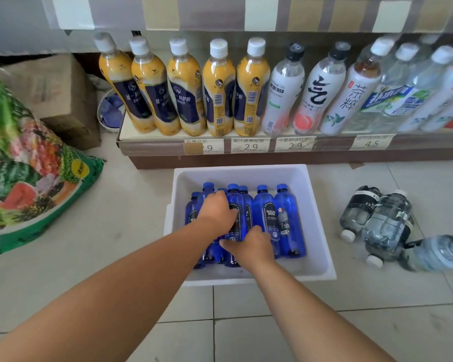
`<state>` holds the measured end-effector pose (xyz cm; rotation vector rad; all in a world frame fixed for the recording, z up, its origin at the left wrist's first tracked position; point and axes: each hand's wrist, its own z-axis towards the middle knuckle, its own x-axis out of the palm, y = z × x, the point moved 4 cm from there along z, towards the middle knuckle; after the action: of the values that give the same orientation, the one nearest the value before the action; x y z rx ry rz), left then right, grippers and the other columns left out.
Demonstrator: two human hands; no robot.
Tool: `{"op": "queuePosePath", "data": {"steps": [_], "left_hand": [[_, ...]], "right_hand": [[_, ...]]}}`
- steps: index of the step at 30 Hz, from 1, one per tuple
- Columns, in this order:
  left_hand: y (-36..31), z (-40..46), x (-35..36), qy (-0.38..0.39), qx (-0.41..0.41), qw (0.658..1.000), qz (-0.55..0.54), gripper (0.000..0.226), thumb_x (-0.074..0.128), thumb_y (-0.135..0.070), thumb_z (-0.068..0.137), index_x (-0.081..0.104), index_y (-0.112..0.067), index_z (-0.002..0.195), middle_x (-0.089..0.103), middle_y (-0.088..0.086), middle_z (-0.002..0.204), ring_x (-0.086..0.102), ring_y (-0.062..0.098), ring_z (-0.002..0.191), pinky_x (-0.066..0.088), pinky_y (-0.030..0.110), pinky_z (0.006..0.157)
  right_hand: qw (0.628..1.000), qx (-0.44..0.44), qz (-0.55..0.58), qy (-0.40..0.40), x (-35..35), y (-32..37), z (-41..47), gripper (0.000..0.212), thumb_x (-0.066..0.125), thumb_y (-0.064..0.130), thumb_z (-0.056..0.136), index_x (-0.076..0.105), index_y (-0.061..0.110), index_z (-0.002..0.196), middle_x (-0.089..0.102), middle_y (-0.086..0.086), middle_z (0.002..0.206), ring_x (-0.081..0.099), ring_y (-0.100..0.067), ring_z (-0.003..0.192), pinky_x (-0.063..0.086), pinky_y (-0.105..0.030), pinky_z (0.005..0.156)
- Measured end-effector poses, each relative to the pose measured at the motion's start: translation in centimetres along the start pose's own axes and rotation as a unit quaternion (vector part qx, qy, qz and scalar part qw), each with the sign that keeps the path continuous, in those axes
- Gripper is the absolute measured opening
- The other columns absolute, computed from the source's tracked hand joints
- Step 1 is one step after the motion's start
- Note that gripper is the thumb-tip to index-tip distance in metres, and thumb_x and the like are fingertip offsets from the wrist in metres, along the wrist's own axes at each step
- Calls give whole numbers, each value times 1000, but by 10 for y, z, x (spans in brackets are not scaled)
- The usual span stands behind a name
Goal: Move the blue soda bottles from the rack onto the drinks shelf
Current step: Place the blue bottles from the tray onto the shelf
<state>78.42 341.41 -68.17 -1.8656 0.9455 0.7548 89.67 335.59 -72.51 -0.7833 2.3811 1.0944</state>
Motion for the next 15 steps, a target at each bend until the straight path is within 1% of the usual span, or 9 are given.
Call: {"op": "queuePosePath", "data": {"steps": [3, 4, 6, 8, 9, 10, 13, 14, 15], "left_hand": [[-2, 1, 9, -6, -1, 1000, -20, 36, 70, -32, 83, 57, -9, 108, 66, 9, 99, 62, 22, 85, 56, 36, 75], [0, 0, 11, -11, -2, 999, -38, 43, 73, -33, 81, 56, -9, 113, 66, 9, 102, 63, 23, 89, 57, 37, 78], [3, -6, 6, -23, -13, 995, -96, 65, 77, -35, 77, 50, -10, 131, 61, 8, 120, 61, 24, 105, 54, 34, 88], [5, -19, -8, -36, -22, 987, -156, 79, 78, -40, 76, 42, -14, 142, 49, 7, 135, 54, 24, 120, 49, 34, 98], [4, -28, -19, -40, -19, 979, -198, 80, 77, -41, 76, 40, -18, 143, 49, 5, 135, 55, 23, 120, 48, 35, 101], [1, -38, -29, -43, -9, 967, -250, 77, 77, -39, 76, 39, -24, 142, 54, 0, 131, 59, 20, 116, 50, 38, 99], [-17, -70, -75, -58, 43, 925, -373, 71, 79, -26, 79, 39, -34, 137, 66, -25, 96, 69, 5, 91, 59, 37, 85], [-24, -78, -94, -71, 63, 917, -388, 71, 80, -22, 78, 40, -36, 135, 66, -29, 90, 70, 3, 86, 60, 36, 81], [-33, -86, -113, -84, 83, 910, -397, 72, 81, -19, 77, 41, -38, 134, 66, -30, 90, 71, 3, 84, 61, 34, 78]], "right_hand": [[996, 2, 90, 10, 1, -4, -3, 42, 74, 37, 66, 63, 10, 97, 67, -5, 93, 65, -25, 82, 52, -34, 64], [993, -2, 117, 13, -3, -4, -7, 30, 73, 30, 69, 65, 12, 91, 68, -2, 84, 65, -23, 77, 52, -33, 63], [988, -13, 149, 30, -12, -5, -19, 12, 73, 20, 76, 65, 19, 84, 68, 4, 77, 64, -15, 71, 49, -27, 60], [984, -38, 172, 39, -22, 0, -35, 17, 76, 18, 77, 63, 26, 84, 70, 7, 81, 65, -7, 74, 47, -21, 62], [982, -54, 176, 37, -28, 7, -43, 20, 77, 20, 76, 62, 29, 86, 71, 9, 84, 66, -4, 77, 48, -19, 64], [980, -71, 180, 36, -36, 16, -52, 24, 78, 21, 75, 62, 32, 89, 72, 11, 86, 67, -1, 78, 47, -15, 65], [973, -119, 196, 36, -62, 50, -77, 32, 81, 22, 73, 63, 36, 95, 74, 19, 87, 67, 6, 82, 48, -9, 66], [970, -137, 196, 35, -73, 62, -85, 35, 82, 23, 72, 63, 36, 98, 74, 19, 88, 66, 9, 83, 49, -9, 67], [969, -149, 195, 36, -84, 76, -93, 38, 83, 25, 71, 62, 36, 101, 73, 18, 91, 66, 11, 83, 49, -9, 68]]}}
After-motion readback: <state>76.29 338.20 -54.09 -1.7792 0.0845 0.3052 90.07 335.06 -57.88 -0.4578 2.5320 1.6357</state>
